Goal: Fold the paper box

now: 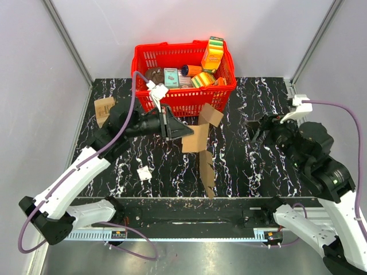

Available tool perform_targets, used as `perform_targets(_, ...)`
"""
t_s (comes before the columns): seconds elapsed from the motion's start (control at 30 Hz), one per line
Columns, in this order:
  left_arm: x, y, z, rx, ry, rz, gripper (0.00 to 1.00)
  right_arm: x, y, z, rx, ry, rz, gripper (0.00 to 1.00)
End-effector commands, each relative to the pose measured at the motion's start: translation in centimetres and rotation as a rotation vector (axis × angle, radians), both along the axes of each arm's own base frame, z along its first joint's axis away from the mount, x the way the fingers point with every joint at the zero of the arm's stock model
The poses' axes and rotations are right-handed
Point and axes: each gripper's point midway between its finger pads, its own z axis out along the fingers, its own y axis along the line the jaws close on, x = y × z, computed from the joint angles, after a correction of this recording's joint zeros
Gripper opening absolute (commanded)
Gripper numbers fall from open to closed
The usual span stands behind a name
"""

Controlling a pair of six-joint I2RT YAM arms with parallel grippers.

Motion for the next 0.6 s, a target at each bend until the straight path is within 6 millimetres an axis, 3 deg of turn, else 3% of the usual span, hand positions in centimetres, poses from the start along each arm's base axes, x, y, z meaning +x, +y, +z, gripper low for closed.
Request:
perform_targets(0.0, -5.1, -1.6, 5.5, -0.174, -0.031, -0.169, 0.00, -0.2, -1.2, 3.0, 0.080, -0.112, -0.058, 0.78)
perform_targets(0.17, -8.8, -3.4, 8.1, -0.299, -0.027, -0.316, 0.00, -0.5, -1.8, 3.6, 0.104, -0.138, -0.081, 0.78)
perform_targets(0.27, -9.0, -4.0, 7.2, -0.304, -0.016, -0.343, 0.00, -0.7, -2.5, 4.0, 0.123, -0.154, -0.112, 0.78)
perform_targets(0.37, -7.0, -3.8, 2.9, -0.201, 0.029, -0.231, 0.00, -1.0, -3.2, 4.1, 0.124, -0.166, -0.141, 0.78)
perform_targets(0.43, -5.3, -2.8, -2.5, -0.080, 0.126, -0.142, 0.00, -1.1, -3.6, 4.2, 0.121, -0.169, -0.154, 0.78)
perform_targets(0.47, -4.2, -2.1, -4.2, -0.034, 0.118, -0.082, 0.00, -1.1, -3.9, 4.1, 0.112, -0.166, -0.167, 0.78)
perform_targets(0.5, -3.6, -1.3, -7.5, 0.034, 0.157, -0.036, 0.00, -1.1, -4.0, 4.0, 0.107, -0.164, -0.172, 0.79)
perform_targets(0.57, -1.7, 1.0, -12.1, 0.168, 0.184, 0.094, 0.00, -1.1, -4.1, 3.7, 0.092, -0.159, -0.176, 0.79)
